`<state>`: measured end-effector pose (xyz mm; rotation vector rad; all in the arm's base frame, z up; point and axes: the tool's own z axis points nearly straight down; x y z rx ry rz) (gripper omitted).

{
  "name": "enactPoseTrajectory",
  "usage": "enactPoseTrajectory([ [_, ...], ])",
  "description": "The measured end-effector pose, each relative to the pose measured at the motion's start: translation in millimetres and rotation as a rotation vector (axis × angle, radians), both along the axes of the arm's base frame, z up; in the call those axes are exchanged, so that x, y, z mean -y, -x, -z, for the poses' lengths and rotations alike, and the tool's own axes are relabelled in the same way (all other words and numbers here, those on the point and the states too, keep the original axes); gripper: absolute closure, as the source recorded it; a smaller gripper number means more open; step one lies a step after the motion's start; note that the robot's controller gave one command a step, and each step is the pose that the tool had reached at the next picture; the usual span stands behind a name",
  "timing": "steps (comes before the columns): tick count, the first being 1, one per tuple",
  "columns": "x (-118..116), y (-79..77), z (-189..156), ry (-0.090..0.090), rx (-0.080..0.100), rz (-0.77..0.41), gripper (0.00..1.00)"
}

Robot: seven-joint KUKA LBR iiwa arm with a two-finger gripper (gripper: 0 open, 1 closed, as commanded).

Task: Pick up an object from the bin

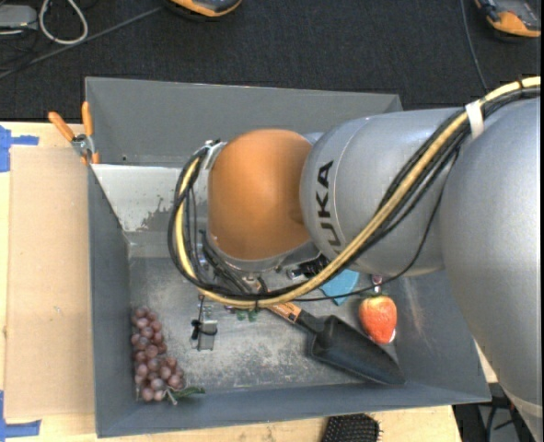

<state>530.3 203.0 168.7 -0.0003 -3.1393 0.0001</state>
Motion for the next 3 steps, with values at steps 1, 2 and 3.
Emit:
enactPoseTrajectory([
  [1,92,-41.7,47,0.000,-0.003,0.035,0.00],
  [2,70,-48.5,74,-0.002,0.001,0.278,0.00],
  [3,109,-14.3,74,0.000,-0.005,0.274,0.00],
])
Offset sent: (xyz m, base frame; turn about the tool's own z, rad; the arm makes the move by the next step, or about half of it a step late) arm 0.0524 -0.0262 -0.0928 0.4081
